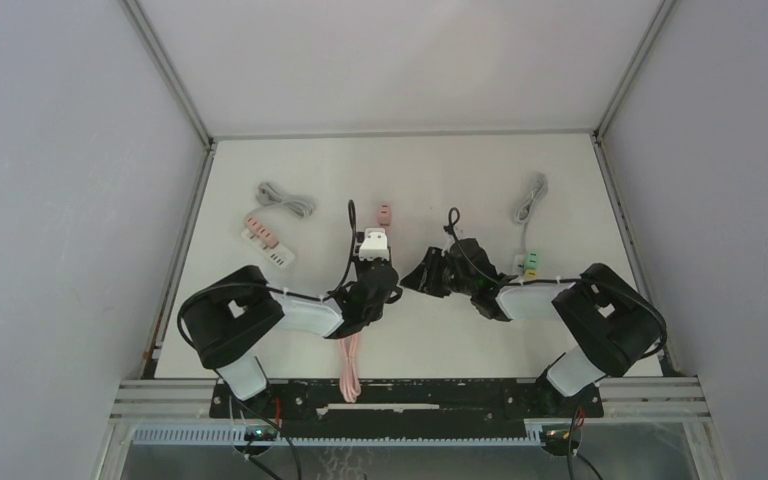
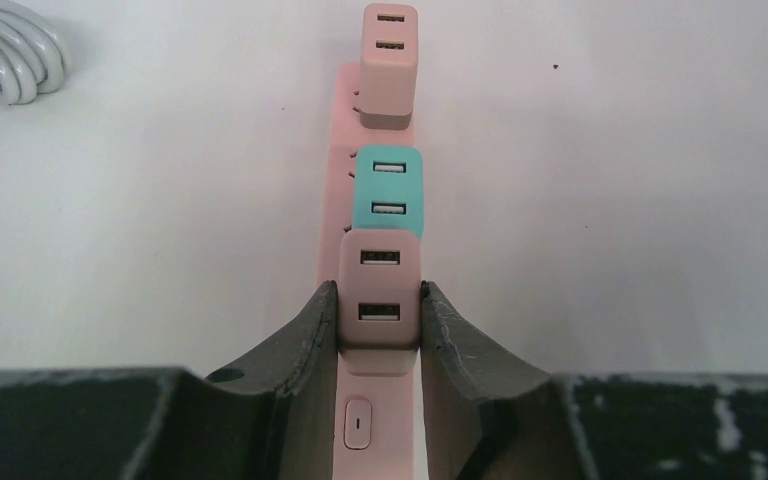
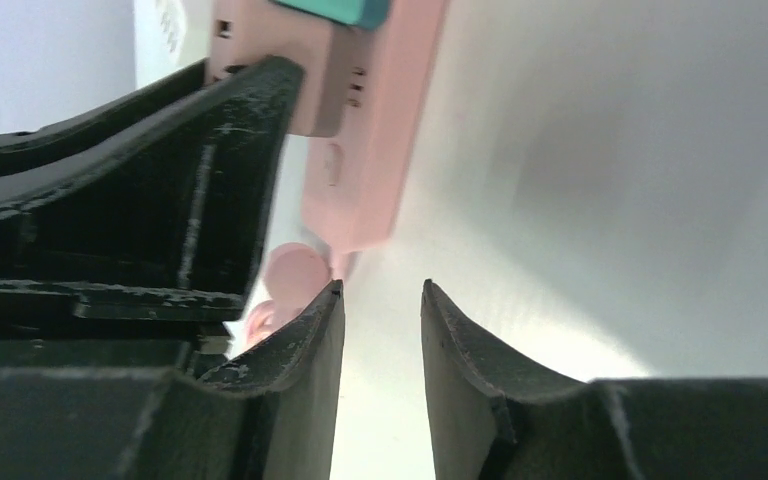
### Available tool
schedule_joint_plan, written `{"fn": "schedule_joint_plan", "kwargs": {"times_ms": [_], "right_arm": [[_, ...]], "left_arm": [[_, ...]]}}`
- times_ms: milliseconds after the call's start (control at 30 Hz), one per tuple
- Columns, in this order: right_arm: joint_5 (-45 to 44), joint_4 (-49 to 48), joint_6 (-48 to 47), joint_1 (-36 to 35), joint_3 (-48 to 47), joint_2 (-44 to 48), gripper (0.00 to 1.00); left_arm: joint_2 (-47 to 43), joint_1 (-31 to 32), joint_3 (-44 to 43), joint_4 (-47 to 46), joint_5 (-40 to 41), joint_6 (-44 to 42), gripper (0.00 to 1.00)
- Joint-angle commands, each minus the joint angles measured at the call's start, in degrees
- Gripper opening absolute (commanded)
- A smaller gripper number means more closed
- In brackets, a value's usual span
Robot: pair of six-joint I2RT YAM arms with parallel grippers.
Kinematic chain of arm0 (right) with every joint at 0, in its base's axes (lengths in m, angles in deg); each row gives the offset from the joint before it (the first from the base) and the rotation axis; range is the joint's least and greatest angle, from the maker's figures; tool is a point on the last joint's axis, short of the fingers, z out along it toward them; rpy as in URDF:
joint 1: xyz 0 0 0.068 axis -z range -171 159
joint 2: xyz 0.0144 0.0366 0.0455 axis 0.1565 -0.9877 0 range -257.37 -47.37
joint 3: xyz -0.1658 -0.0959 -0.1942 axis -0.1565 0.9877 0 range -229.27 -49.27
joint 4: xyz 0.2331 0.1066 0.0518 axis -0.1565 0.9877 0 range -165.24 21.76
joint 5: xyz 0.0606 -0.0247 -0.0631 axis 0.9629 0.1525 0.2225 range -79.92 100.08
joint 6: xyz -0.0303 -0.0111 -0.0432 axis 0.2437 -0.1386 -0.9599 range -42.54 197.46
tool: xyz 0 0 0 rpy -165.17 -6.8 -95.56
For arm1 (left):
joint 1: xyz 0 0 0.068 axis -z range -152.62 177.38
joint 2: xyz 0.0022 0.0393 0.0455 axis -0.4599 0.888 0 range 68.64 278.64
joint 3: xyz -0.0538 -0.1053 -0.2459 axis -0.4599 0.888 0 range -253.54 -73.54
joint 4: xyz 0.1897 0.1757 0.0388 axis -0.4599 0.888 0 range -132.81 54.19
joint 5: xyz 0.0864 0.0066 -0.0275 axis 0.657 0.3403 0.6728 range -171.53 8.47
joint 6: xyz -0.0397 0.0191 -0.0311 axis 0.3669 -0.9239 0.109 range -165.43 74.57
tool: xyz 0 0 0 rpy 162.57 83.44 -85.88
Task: Insert the plug
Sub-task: Insert the plug into the socket.
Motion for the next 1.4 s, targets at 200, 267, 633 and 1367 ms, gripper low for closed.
{"fn": "schedule_joint_plan", "kwargs": {"times_ms": [200, 267, 633, 1367], "right_arm": [[-1.62, 0.95, -2.23, 4.26, 3.72, 5.13, 0.41], [-1.59, 1.13, -2.32, 4.37, 3.82, 5.42, 0.41], [-2.70, 2.45, -2.81, 5.57, 4.41, 7.18, 0.59], [-4.14, 5.49, -4.23, 6.44, 4.44, 10.97, 0.62]], "left_arm": [[4.77, -2.36, 1.47, 13.37, -1.83, 1.96, 0.00], [4.60, -3.51, 1.89, 13.84, -2.32, 3.10, 0.00], [9.07, -2.81, -2.41, 20.21, -1.76, 4.39, 0.00], [15.45, -3.38, -10.44, 32.78, -5.50, 5.11, 0.00]]}}
